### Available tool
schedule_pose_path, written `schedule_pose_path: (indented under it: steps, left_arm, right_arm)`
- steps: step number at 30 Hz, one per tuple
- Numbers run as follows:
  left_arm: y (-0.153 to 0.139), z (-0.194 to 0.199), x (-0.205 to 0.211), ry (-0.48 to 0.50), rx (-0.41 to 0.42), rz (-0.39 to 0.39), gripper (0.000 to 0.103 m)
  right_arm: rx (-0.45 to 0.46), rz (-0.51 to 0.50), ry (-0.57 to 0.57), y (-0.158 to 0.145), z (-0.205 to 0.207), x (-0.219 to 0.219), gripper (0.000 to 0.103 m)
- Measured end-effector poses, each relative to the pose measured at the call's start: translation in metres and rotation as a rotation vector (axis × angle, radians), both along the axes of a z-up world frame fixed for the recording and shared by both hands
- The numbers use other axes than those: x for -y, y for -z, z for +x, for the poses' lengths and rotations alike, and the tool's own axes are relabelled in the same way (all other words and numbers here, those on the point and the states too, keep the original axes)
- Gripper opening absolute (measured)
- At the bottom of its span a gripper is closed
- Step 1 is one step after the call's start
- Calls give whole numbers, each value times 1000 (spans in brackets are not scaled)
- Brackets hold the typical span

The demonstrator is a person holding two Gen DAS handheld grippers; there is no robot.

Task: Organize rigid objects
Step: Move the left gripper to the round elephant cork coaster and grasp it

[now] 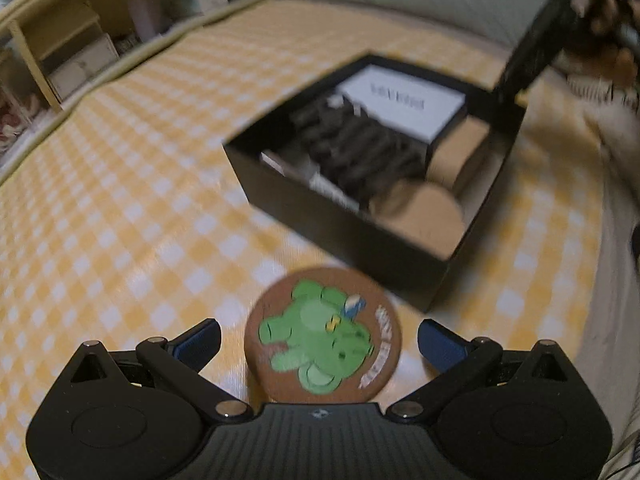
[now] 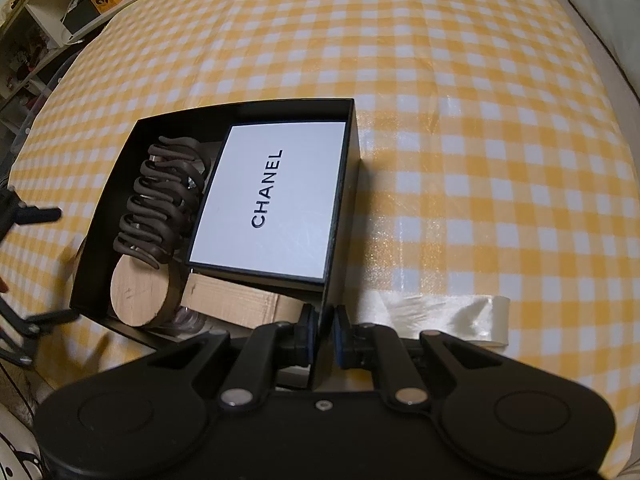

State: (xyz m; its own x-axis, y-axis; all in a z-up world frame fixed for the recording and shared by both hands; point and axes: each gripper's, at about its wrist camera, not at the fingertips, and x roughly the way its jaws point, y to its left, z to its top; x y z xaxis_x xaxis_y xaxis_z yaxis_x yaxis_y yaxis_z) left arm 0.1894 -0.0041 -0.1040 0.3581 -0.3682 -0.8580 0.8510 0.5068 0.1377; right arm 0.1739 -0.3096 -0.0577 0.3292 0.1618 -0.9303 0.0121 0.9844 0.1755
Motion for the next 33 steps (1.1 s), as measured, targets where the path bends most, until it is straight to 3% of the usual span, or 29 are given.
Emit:
schedule_pose_path:
  steps: [8,18,25,30,33]
  left_arm:
    - [16,5,6,67,37,13,103]
    - [15,25,8,-14,-106,23,99]
    - [15,30,10,-37,-123,38,98]
    - [6,50,-4,-192,-82,68,98]
    - [-11,60,-18,-295,-53,-2,98]
  right_arm:
    - [0,1,0,0,0,0,10]
    - [0,-1,-1,0,0,0,10]
    - [1,1,-1,0,0,0,10]
    - [0,1,0,1,1,0,10]
    - [1,0,-1,1,1,0,10]
